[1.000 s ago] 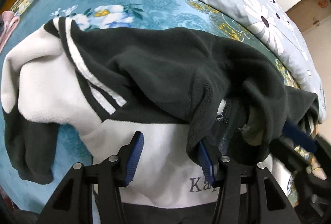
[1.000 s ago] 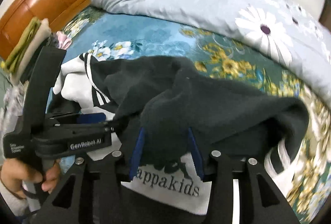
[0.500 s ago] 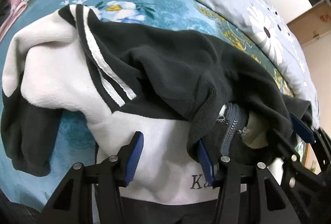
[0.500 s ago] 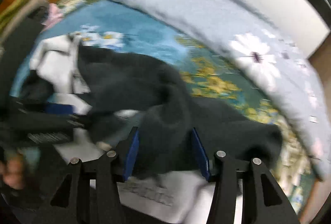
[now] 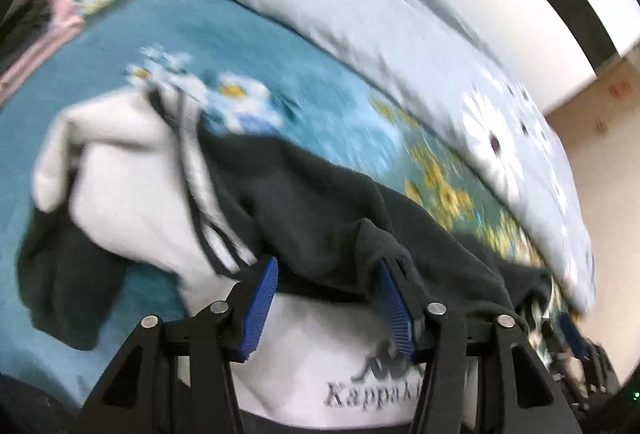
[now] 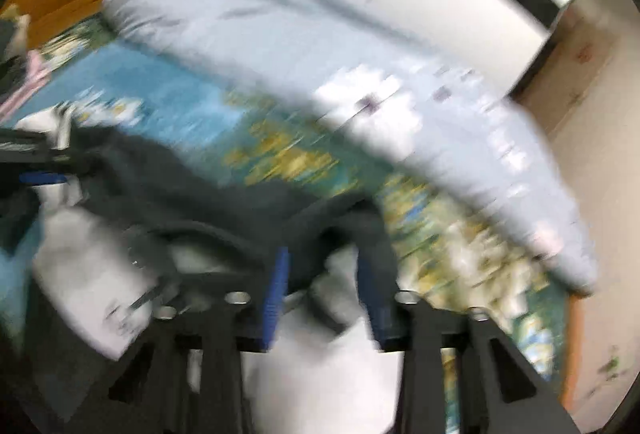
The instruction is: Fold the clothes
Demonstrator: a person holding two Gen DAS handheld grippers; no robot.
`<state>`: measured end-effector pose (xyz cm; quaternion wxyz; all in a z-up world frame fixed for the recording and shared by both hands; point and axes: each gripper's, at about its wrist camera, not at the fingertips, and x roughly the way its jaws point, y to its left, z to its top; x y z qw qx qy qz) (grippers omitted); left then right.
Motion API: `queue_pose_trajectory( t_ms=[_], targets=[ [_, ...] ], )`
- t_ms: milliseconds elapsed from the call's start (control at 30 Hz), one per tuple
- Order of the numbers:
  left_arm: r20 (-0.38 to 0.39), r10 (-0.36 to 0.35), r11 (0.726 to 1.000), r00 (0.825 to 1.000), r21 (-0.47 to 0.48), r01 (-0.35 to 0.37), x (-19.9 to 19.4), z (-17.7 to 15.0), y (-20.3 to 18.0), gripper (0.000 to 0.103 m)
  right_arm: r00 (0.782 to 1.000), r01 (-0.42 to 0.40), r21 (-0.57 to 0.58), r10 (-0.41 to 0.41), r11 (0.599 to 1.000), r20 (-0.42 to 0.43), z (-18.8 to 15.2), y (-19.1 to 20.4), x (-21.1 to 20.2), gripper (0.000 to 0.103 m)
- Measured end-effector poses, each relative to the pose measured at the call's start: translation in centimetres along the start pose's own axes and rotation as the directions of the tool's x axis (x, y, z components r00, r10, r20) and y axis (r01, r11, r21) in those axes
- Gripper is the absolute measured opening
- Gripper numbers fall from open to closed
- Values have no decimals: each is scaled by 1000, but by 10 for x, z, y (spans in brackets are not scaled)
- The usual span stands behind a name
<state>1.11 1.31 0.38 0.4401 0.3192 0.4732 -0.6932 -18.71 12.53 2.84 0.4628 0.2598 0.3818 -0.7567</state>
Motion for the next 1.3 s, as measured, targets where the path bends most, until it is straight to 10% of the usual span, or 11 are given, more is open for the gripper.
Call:
queue_pose_trajectory(
  t_ms=[233, 433, 667, 800, 1033, 1300],
  targets=[
    [-28, -65, 995, 997, -72, 63, -4, 19, 16, 54, 977, -197, 192, 208, 961, -39, 21, -37, 16, 32],
    [-133, -200, 970, 971, -164, 178, 11, 18, 22, 55, 883, -439, 132, 454, 889, -123, -3, -16, 19, 37],
    [-293, -260, 941, 920, -291, 173, 62, 7, 17, 60, 949, -314, -350, 290, 883, -122, -31, 46, 21, 69],
    [-312, -246, 943, 918, -296, 152, 71, 10, 14, 45, 965, -262, -366, 246, 893, -90, -26, 51, 37, 69],
    [-262, -312, 926, 913, -299, 231, 66, 33, 12, 16, 955, -298, -187, 291, 936, -63, 18, 28, 57, 4],
    [-174, -321, 929, 931, -250, 273, 48, 95, -6, 20, 922, -378, 177, 386, 909, -15, 114, -16, 102, 3]
  ],
)
